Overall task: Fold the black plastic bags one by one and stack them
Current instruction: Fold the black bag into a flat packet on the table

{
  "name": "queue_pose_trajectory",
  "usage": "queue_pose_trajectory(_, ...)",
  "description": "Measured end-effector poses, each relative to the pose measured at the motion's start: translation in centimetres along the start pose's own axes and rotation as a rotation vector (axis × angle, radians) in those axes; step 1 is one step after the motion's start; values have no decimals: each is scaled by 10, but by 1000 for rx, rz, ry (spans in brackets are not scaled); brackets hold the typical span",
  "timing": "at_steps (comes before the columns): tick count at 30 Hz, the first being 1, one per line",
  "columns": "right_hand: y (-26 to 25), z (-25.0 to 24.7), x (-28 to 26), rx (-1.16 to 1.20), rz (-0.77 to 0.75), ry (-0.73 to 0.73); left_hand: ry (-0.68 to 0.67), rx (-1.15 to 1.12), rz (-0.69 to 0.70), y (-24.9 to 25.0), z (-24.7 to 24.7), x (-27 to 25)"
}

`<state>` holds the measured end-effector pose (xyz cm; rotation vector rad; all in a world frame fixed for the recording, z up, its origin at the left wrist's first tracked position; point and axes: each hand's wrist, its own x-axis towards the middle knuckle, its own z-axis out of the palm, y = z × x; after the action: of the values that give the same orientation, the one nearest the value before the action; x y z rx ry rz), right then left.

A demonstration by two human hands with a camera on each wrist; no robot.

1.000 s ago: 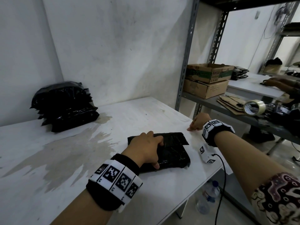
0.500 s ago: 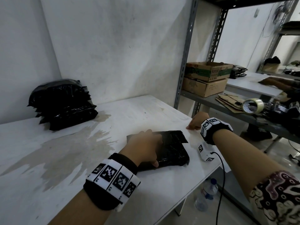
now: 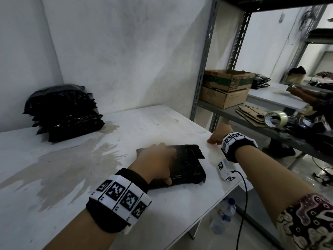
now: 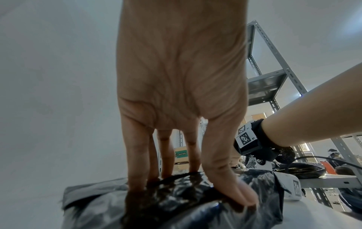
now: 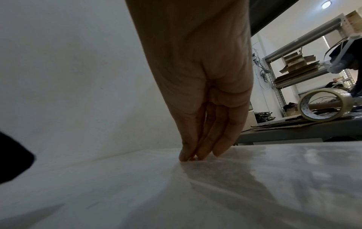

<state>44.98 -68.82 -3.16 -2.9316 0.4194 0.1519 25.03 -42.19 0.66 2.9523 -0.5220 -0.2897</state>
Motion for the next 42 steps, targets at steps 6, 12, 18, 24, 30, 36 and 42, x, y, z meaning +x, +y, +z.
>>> queue_pose_trajectory(6, -5, -3, -3, -42, -3, -35, 1, -1, -3, 1, 0, 0)
queue_pose_trajectory(12, -8, -8, -6, -52, 0, -60, 0, 8, -6, 1, -1, 0)
queue_pose_trajectory(18, -6, -3, -6, 3, -60, -46, 1, 8, -6, 1, -1, 0)
queue_pose_trajectory(24, -8, -2, -10, -70, -119, -38, 1, 6, -3, -1, 0, 0)
queue_pose_trajectory(30, -9, 1, -14, -81, -145, -30, 0, 4, 3, -2, 1, 1)
queue_pose_trajectory(36, -7, -8, -15, -20, -104, 21, -1, -3, 6, -3, 1, 2)
queue_pose_trajectory(42, -6, -3, -8, 86, -56, 11, 2, 5, 6, -2, 1, 2)
